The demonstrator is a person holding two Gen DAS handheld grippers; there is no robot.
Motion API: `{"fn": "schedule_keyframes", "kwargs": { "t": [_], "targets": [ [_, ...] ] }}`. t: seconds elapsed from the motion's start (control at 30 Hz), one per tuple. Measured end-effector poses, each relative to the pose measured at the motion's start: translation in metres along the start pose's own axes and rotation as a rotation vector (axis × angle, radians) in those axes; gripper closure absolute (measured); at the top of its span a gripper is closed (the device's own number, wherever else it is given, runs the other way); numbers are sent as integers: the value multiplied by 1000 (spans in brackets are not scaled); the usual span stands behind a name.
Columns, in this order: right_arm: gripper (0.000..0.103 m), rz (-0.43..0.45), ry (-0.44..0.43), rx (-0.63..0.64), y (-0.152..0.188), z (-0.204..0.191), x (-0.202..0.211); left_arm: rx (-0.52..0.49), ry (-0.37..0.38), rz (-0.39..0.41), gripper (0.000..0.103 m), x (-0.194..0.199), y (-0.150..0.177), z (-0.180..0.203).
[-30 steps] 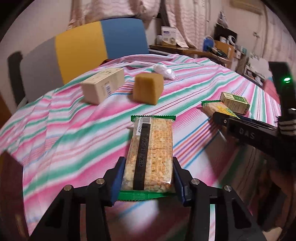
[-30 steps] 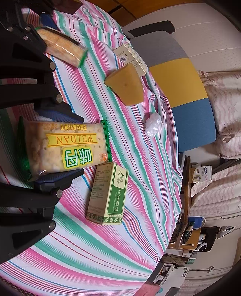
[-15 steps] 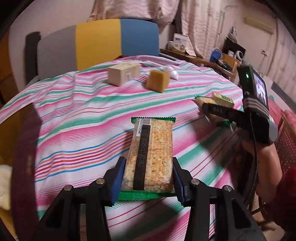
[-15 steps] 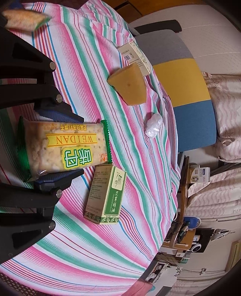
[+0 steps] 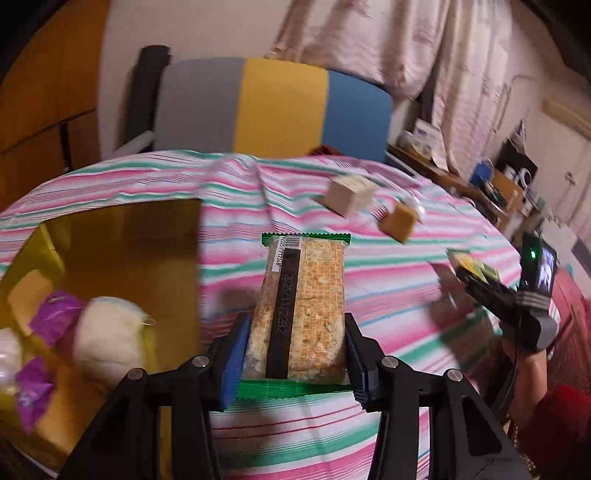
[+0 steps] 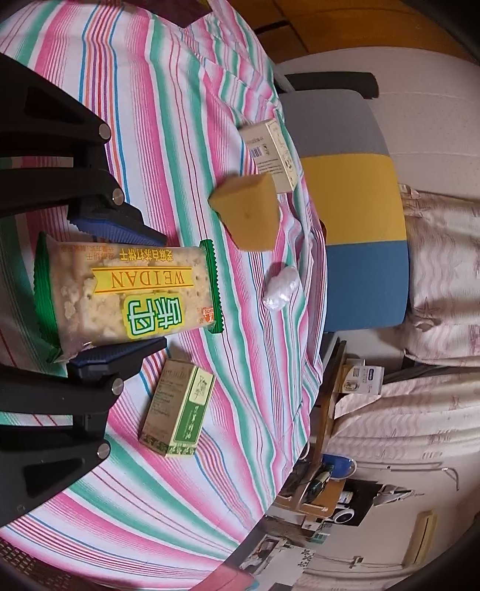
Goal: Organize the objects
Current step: 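Lower the dark-striped cracker packet into the gold tin and open the left gripper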
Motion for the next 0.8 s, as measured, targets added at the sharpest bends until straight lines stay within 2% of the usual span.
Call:
{"fn": "schedule_keyframes", "kwargs": {
  "t": [0.2,0.3,0.43,0.57,0.73,0.8],
  "targets": [
    [55,-17,10,1,0,-1,4,88,-43,35,55,22,0,-46],
    [55,-12,-30,28,3,-14,14,141,-62,41,55,30,0,-72],
    [55,-32,-148,44,10,-44,30,190,-100,47,55,34,1,-104],
    [55,-43,-267,78,18,-85,51,257,-122,12,55,31,2,-137],
    [55,-69,-437,133,28,-145,83,303,-113,-34,55,24,6,-164],
    [55,-86,-518,158,32,-171,96,313,-112,-51,59,21,7,-172]
  ]
}}
Point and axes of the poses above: each gripper's, at about its wrist camera, not at the fingertips, and x roughly against the way its jaws point, z to its right, y to its underside, the point moved 6 cm from there along -x, roughly the way its jaws point, and after that the axes turned 14 degrees about -z, right-handed, at the moved point
